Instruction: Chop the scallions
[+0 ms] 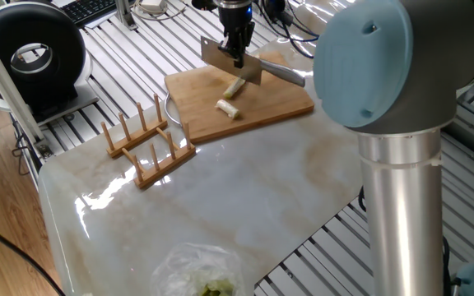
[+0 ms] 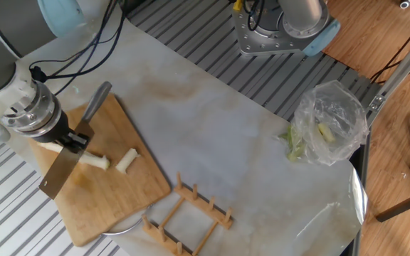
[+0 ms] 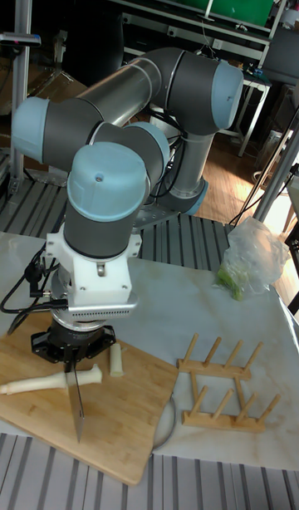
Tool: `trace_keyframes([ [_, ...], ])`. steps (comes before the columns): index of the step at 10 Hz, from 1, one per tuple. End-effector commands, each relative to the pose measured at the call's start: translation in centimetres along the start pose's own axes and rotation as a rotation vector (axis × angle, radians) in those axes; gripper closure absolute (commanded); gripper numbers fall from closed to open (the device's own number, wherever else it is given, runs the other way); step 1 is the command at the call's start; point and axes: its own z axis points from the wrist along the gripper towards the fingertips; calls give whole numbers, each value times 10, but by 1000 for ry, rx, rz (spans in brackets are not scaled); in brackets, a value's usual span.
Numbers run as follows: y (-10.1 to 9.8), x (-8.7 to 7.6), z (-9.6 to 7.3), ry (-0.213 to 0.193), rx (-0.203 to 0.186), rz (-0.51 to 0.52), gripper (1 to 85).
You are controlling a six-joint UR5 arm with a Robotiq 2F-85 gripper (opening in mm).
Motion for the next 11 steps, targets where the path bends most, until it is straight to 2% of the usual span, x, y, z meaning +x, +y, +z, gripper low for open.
trace_keyframes([
  [1, 7, -10, 5, -44, -23, 10, 843],
  [2, 8, -12, 8, -58, -27, 19, 843],
  [5, 14, -15, 1, -77, -43, 45, 843],
  [7, 10, -26, 12, -106, -53, 52, 843],
  [10, 7, -36, 27, -130, -58, 60, 843],
  [11, 8, -38, 27, -129, -66, 61, 843],
])
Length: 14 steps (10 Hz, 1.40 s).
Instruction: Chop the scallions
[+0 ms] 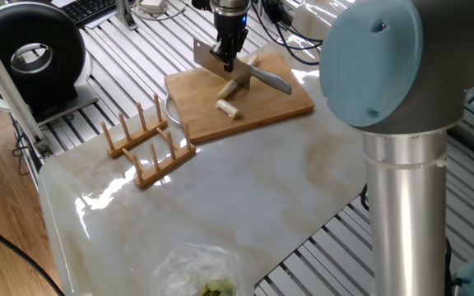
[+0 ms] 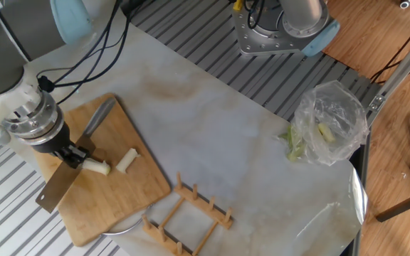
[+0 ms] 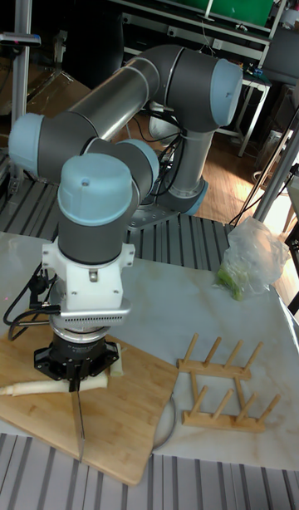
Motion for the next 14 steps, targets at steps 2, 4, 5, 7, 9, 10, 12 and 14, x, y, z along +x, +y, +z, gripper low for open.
trace_keyframes([
  [2, 2, -6, -7, 1, -39, 3, 843],
  [4, -1, 2, -12, 9, -56, -10, 843],
  [5, -3, 7, -9, 12, -66, -14, 843],
  [7, -11, 16, -4, 10, -60, -21, 843],
  [9, -10, 21, -6, 29, -61, -18, 843],
  [10, -9, 23, -6, 33, -55, -15, 843],
  [12, -4, 24, -1, 35, -30, 3, 843],
  [14, 0, 24, 1, 39, -18, 12, 843],
])
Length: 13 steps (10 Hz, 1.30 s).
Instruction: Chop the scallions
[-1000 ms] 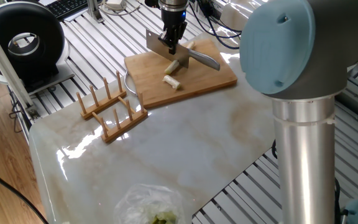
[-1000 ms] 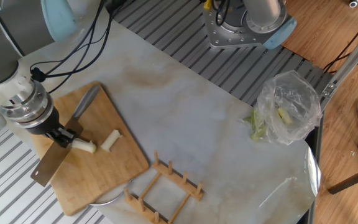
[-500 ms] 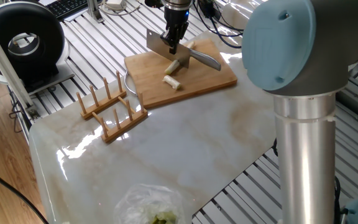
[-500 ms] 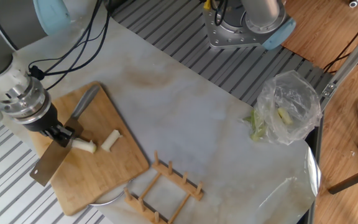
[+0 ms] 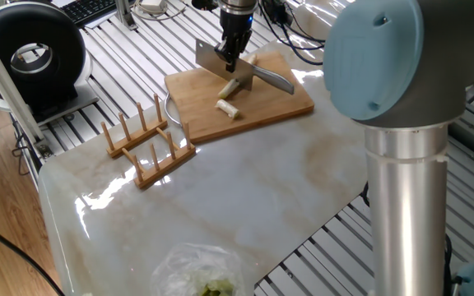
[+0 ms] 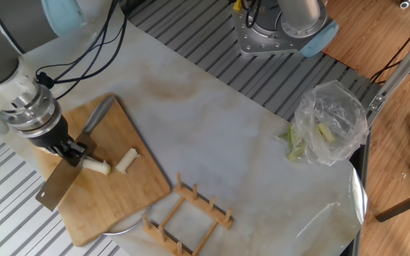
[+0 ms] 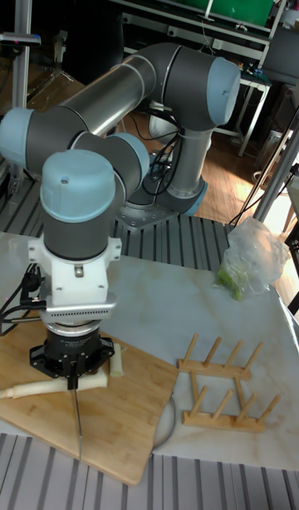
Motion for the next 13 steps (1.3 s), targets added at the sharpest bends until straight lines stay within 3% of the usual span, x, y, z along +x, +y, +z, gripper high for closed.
trace_keyframes([
  [1, 8, 3, -4, 8, -8, 12, 843],
  [4, 1, -3, -12, 13, -30, -11, 843],
  [5, 0, -11, -3, -11, -33, -14, 843],
  [6, -3, -16, 7, -29, -10, -4, 843],
  [7, -2, -18, 8, -35, -7, -3, 843],
  [11, -7, -12, -13, -8, -53, -34, 843],
  [13, -8, -17, 1, -31, -11, -16, 843],
])
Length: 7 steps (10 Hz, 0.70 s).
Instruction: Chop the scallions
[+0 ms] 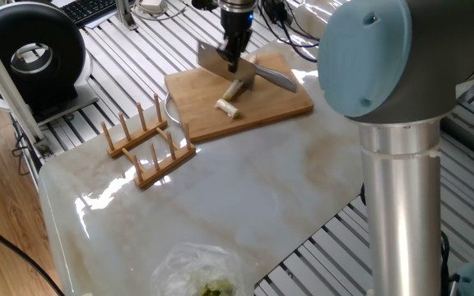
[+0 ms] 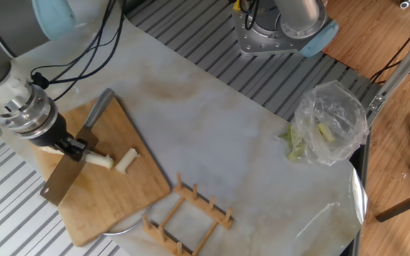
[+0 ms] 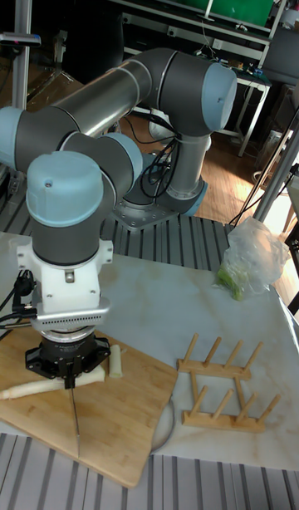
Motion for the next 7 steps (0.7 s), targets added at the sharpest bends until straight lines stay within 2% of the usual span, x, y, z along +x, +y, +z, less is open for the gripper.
trace_keyframes([
  [1, 4, -12, 9, -25, 16, 22, 843],
  [2, 7, -16, 6, -19, 3, 23, 843],
  [3, 9, -15, -4, -2, -26, 13, 843],
  [5, 6, -10, -16, 17, -39, 3, 843],
  [7, 3, -10, -10, 11, 2, 11, 843],
])
